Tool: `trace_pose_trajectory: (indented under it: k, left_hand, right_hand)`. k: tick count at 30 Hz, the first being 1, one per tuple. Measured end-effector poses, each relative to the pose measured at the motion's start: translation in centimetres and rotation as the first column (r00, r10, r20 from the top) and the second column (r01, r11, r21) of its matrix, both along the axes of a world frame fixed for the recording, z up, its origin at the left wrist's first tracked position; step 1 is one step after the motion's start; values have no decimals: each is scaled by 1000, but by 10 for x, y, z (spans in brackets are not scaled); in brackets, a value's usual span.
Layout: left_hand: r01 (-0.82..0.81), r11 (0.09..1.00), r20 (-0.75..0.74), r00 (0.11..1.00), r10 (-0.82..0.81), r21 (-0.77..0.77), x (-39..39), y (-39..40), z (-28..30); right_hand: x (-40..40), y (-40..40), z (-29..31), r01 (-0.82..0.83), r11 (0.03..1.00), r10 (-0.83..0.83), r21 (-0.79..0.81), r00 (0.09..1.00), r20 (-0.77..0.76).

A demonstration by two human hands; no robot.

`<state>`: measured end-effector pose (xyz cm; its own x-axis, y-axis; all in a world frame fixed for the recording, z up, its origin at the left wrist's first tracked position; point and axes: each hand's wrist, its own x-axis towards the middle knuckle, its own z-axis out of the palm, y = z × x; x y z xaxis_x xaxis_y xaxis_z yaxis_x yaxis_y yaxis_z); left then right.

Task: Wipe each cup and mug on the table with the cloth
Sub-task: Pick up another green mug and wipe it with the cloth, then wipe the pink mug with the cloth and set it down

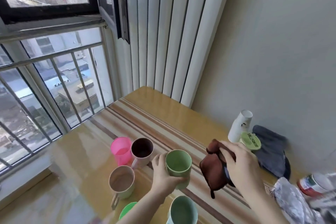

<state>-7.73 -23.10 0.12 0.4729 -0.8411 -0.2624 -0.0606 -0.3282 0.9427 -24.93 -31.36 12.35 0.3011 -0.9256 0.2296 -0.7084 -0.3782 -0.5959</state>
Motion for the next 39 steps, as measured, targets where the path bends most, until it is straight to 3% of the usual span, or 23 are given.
trace_pose_trajectory:
  k: [8, 17, 20, 23, 26, 29, 32, 35, 37, 39]
  left_hand:
    - [-34, 999, 98, 995, 31, 29, -3, -9, -61]
    - [-33, 983, 88, 996, 18, 180, 4, -1, -78]
    - [25, 976, 52, 998, -37, 215, -3, 7, -50]
    - [26, 999, 146, 989, -31, 36, -8, 17, -1]
    - [245, 959, 236, 949, -208, -139, -1, 16, 71]
    - [430, 888, 309, 877, -367, -165, 12, 3, 128]
    - [455, 877, 420, 833, -359, -154, 18, -3, 172]
    - [463, 865, 442, 829, -344, -195, 19, 2, 207]
    - [471, 849, 386, 849, -362, -238, 16, 8, 226]
    - [473, 846, 358, 856, -373, -248, 12, 12, 244]
  right_hand:
    - [0, -9, -34, -49, 998, 44, 48, 993, 107]
    - [-1, -13, -30, -118, 985, 95, 125, 980, 174]
    - [-1, -13, -14, -187, 964, 150, 188, 969, 194]
    - [1, -10, 15, -306, 927, 263, 219, 943, 202]
    - [6, -5, 56, -439, 855, 380, 278, 893, 241]
    - [8, 1, 98, -553, 767, 468, 324, 829, 307]
    - [-2, 7, 126, -666, 663, 538, 340, 741, 403]
    - [-23, 11, 137, -752, 568, 637, 335, 659, 400]
    - [-38, 10, 139, -770, 548, 644, 327, 638, 423]
    - [-45, 5, 137, -760, 604, 584, 242, 628, 515]
